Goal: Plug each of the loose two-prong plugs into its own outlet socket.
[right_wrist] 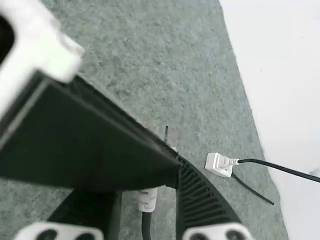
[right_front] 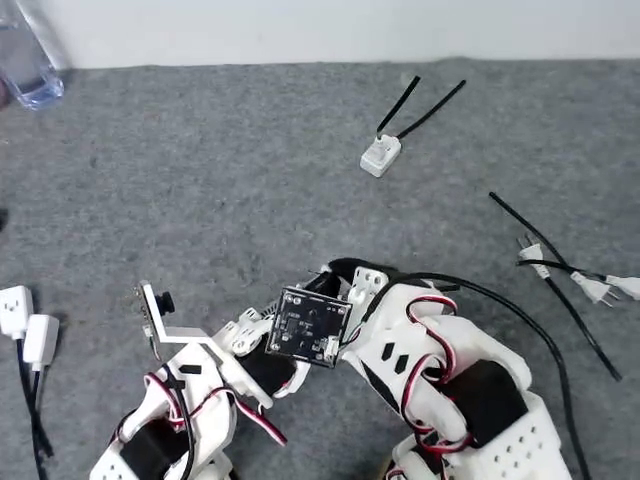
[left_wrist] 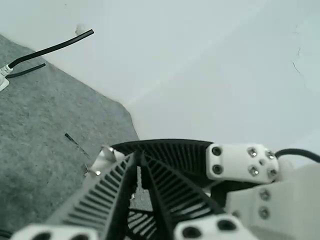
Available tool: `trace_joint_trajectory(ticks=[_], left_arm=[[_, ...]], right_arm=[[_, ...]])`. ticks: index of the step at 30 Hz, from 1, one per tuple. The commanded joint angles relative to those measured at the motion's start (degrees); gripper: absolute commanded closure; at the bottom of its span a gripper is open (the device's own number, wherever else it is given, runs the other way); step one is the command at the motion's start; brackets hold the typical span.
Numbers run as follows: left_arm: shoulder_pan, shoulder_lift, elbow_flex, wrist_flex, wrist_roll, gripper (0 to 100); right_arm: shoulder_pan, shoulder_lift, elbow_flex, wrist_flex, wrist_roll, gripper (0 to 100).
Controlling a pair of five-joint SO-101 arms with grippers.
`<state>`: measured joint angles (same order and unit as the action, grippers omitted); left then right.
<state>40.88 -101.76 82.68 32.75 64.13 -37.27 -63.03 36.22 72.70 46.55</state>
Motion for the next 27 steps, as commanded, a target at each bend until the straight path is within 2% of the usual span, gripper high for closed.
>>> trace_joint_trajectory(ticks=[1, 11, 27], left_arm=[[0.1, 0.2, -0.2, 0.0, 0.4, 99], [0.1, 0.2, -0.1, 0.0, 0.4, 99], [0.1, 0.2, 0.0, 0.1, 0.4, 99]], right_arm=[[-0.6, -0.6, -2.9, 1.3, 0.1, 99.1], [-0.8, -9.4, -2.7, 4.4, 0.4, 99.1], [-0.8, -9.6, -3.2, 4.7, 0.0, 99.1]])
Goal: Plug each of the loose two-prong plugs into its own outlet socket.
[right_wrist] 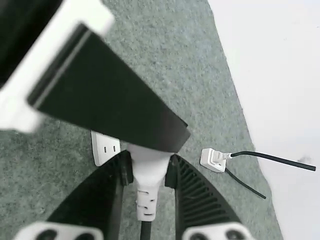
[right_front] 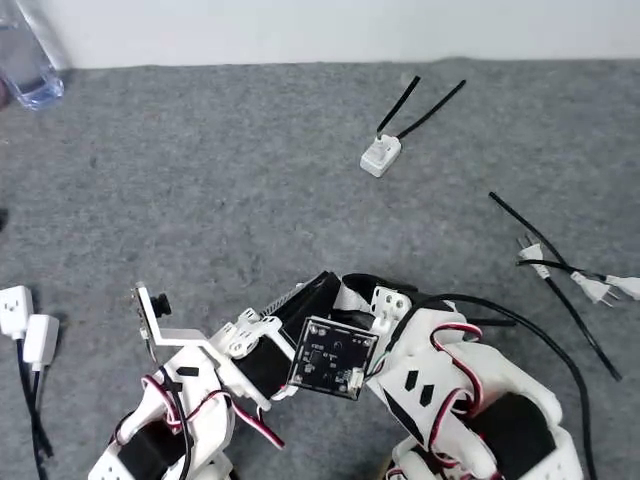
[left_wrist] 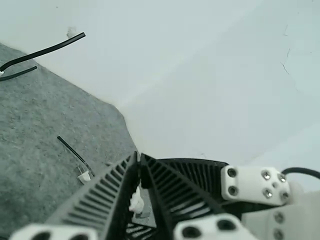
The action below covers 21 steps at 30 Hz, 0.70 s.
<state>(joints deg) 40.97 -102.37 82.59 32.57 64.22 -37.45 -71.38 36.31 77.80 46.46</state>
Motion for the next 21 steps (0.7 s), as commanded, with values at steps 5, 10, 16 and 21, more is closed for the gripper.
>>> trace_joint_trajectory(ticks=[5, 10, 16, 21], left_arm=[[0.0, 0.8, 0.0, 0.3, 0.4, 99], [0.0, 0.8, 0.0, 0.3, 0.4, 99], [0.0, 0.8, 0.1, 0.3, 0.4, 99], [0.0, 0.8, 0.7, 0.2, 0.4, 99]], right_arm=[[-0.7, -1.3, -5.0, -0.3, -1.4, 99.1], [-0.7, -1.3, -5.6, -0.2, -1.6, 99.1], [-0.7, -1.3, -7.7, 0.0, -3.1, 99.1], [-0.8, -1.3, -8.4, 0.1, -3.2, 99.1]])
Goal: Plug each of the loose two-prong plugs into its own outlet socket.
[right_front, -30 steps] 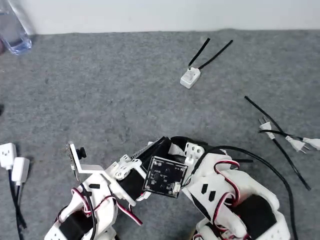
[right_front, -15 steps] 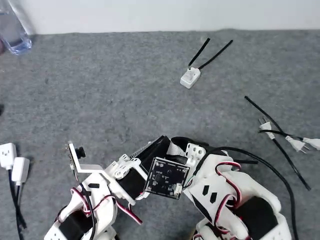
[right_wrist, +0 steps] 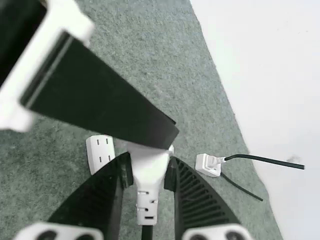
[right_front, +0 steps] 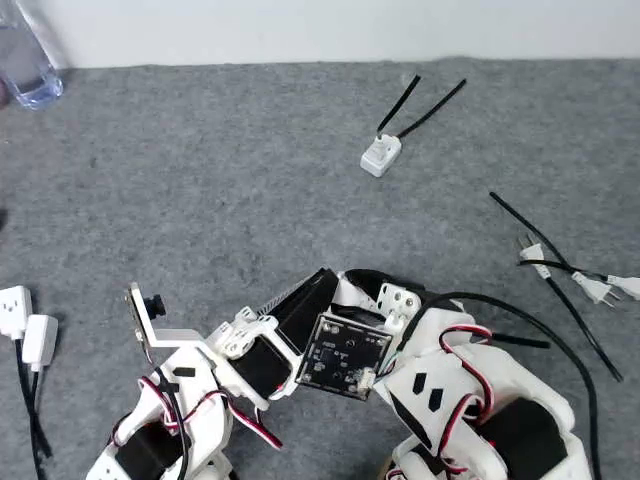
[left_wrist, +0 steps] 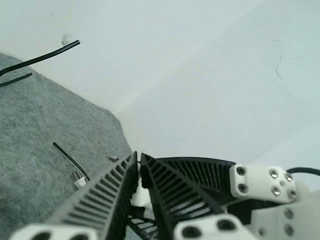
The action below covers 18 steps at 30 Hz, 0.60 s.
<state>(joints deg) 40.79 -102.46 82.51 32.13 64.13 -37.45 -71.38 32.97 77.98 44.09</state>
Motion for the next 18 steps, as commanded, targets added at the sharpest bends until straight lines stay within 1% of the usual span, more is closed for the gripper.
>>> trace_joint_trajectory(ticks=[1, 5, 10, 18], left_arm=[[0.2, 0.9, 0.7, 0.5, 0.4, 99], [0.2, 0.9, 0.7, 0.5, 0.4, 99], [0.2, 0.9, 0.7, 0.6, 0.4, 99], [0.2, 0.9, 0.7, 0.7, 0.4, 99]], right_arm=[[-0.8, -1.3, -4.9, 0.0, -0.8, 99.1], [-1.0, -1.3, -4.9, 0.0, -0.8, 99.1], [-5.2, -1.3, -4.7, 0.8, -2.4, 99.1], [-5.7, -1.3, -5.2, 0.8, -2.4, 99.1]])
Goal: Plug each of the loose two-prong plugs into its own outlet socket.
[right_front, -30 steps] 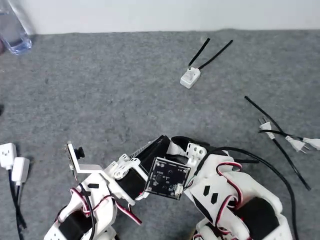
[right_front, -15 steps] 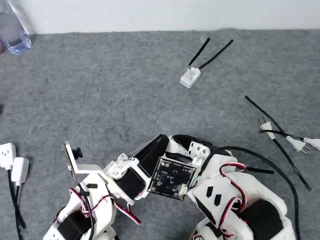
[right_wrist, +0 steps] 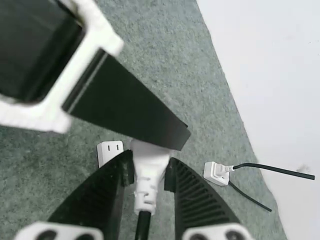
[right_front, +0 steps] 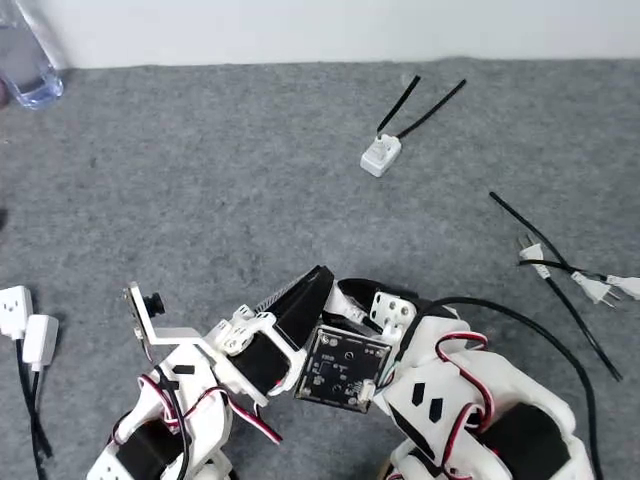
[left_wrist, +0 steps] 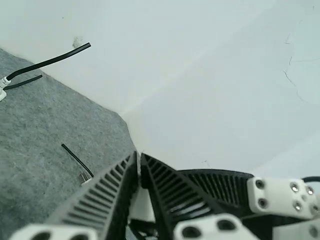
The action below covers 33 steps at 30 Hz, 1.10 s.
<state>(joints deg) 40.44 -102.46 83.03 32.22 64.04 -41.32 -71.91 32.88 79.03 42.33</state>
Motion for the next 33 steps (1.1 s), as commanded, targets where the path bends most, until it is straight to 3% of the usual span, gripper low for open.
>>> trace_joint_trajectory(ticks=[1, 33], left_arm=[[0.5, 0.9, 0.2, 0.6, 0.5, 99], [0.1, 0.8, 0.1, 0.6, 0.4, 99]], right_arm=[[-1.8, -0.7, -5.1, -0.2, -0.6, 99.1], [-1.8, -4.2, -1.8, -1.5, -0.2, 99.1]])
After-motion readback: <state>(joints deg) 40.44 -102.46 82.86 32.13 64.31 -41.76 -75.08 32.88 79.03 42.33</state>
